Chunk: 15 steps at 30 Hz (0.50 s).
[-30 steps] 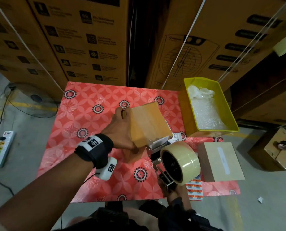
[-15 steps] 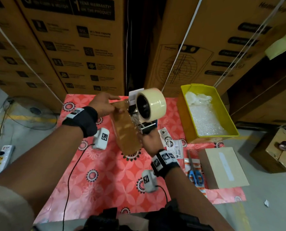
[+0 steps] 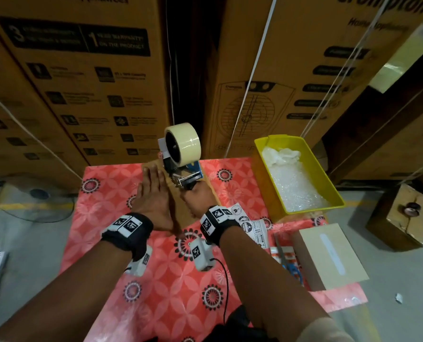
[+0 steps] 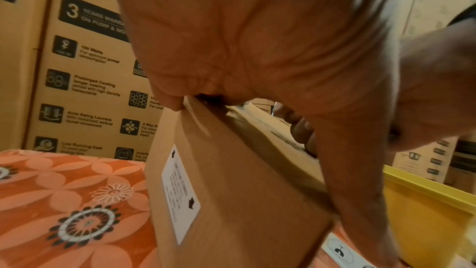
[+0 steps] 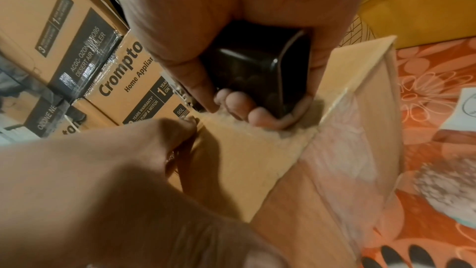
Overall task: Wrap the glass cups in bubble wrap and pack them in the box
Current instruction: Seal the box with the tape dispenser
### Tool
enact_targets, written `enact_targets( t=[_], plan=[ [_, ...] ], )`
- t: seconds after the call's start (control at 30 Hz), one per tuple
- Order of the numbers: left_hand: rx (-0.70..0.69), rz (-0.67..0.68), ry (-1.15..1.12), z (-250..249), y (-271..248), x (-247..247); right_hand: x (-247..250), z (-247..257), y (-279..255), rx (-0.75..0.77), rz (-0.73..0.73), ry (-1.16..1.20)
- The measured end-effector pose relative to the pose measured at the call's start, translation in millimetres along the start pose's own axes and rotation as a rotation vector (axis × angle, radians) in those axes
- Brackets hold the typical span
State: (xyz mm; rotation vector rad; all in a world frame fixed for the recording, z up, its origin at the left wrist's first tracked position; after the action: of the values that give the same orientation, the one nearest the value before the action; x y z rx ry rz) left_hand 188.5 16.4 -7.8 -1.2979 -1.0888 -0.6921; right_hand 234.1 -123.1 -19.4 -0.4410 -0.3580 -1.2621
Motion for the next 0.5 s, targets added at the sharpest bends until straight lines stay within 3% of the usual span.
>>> enact_targets(
  t=[0.27, 0.5],
  plan=[
    [-0.043, 0.112, -0.039, -12, -18, -10, 6, 12, 0, -0.065, 0.063, 0.034],
    [-0.014, 0.059, -0.111, -7, -25, -33, 11, 13, -18, -0.049, 0.110, 0.015]
  ],
)
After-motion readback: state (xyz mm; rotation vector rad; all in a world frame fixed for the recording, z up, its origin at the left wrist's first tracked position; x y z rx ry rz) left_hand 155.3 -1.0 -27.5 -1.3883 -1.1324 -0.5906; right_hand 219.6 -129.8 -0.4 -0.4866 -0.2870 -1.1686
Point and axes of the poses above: each hand's wrist, its own y-axis towards the middle knuckle, its own x-axis out of the back of the hand, z = x × y, the point moved 7 cm from there along y, towards the middle knuckle, and after that the axes turned 10 degrees about x, right-handed, at the moved point
